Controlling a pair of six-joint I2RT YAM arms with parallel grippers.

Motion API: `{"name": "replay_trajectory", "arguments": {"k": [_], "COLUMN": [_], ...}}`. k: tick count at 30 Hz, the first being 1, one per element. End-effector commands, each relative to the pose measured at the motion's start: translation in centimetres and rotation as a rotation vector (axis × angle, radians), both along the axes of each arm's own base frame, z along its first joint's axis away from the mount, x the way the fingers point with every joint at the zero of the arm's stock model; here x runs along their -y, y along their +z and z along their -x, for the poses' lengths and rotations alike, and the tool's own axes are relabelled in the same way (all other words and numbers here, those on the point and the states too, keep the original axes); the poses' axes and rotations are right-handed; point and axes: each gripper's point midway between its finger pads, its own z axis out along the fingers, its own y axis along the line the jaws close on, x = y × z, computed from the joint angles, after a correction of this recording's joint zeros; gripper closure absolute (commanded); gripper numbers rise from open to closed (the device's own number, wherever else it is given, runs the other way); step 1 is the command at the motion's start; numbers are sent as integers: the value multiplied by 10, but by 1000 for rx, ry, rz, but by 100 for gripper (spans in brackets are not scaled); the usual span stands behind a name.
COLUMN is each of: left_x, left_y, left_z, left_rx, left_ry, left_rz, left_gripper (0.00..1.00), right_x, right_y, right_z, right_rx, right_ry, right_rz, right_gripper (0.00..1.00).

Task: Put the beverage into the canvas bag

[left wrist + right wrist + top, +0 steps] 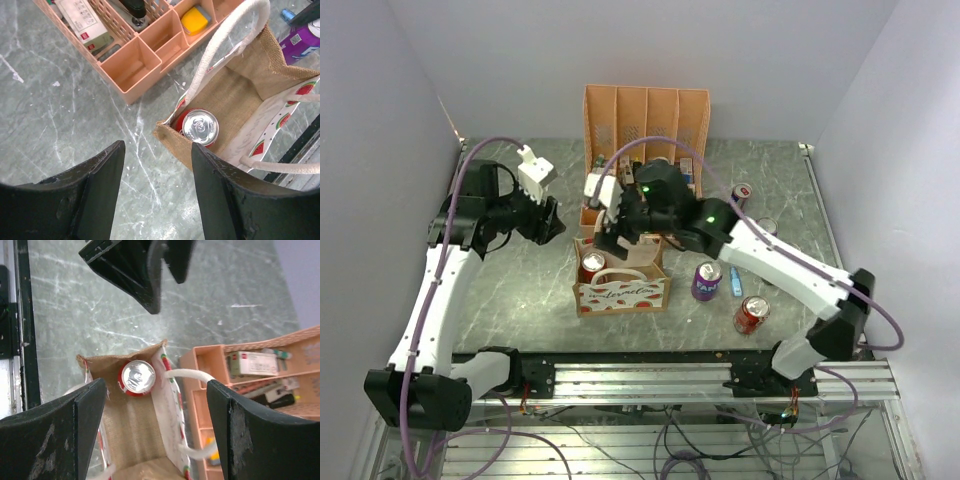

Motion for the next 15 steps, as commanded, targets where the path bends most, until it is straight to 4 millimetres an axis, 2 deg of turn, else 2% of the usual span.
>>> {"name": "replay_trajectory", "arguments": {"k": [1, 4, 6, 9, 10, 15], "left_x": [-12, -23, -27, -31, -32, -35], "left_y": [23, 24, 23, 24, 25, 30], "left_z": [-10, -15, -17, -17, -16, -12], "left_rx": [88, 115, 124, 138, 144, 181], "left_ry": [89, 147, 167, 193, 198, 219], "left_rz": [-29, -65, -79, -87, -87, -82], "left_gripper": [33, 31, 30, 28, 27, 20], "right_x": [46, 93, 135, 190, 212, 300], "right_y": [48, 58, 59, 59, 57, 37], "right_z": [-8, -36, -62, -83, -93, -124], "right_rx": [74, 60, 57, 64, 67, 49], "right_ry": [-62, -184, -321, -481, -556, -817], "right_rz": [-73, -104, -108, -141, -142, -107], "right_gripper": [19, 19, 19, 17, 16, 15]}}
